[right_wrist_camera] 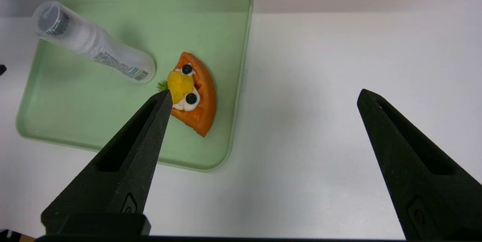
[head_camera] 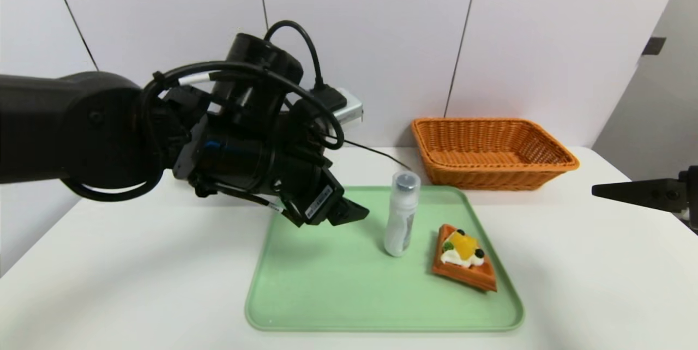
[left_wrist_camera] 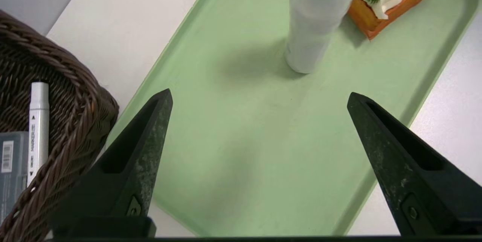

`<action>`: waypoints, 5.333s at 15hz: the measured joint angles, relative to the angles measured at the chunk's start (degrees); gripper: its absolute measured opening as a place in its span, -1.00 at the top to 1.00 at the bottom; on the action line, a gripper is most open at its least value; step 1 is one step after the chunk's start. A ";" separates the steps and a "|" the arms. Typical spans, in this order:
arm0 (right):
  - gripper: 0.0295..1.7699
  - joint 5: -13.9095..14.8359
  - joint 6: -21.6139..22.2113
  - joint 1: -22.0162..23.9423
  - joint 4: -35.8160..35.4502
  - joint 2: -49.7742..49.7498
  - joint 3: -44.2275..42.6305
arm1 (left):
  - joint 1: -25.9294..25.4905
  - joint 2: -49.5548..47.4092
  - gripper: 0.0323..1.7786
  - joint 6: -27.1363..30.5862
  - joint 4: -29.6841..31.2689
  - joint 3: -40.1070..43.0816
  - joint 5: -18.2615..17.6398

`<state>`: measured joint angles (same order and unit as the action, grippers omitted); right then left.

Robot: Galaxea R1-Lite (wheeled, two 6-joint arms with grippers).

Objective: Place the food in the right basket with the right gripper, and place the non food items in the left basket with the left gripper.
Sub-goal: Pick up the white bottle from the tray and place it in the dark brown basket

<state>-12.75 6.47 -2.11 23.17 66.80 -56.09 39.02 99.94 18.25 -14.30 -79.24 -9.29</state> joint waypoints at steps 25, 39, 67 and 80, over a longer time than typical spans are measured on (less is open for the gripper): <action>-0.92 0.20 -0.35 -0.32 0.69 -2.00 1.10 | 7.34 10.64 -0.90 -6.27 53.02 22.91 -0.05; -0.92 0.29 -0.44 -0.34 1.49 -3.55 1.33 | 6.86 16.63 -0.90 -6.62 51.40 15.59 0.20; -0.92 0.02 -0.24 -0.69 1.29 -4.77 2.89 | -16.54 0.69 0.30 -9.52 37.56 4.74 0.48; -0.92 0.27 -0.30 -0.61 1.46 -5.84 3.56 | -28.00 17.70 0.30 -9.33 32.10 -5.07 0.98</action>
<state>-12.48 6.17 -2.72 24.64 60.97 -52.53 11.02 117.64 8.92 17.80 -84.31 -8.31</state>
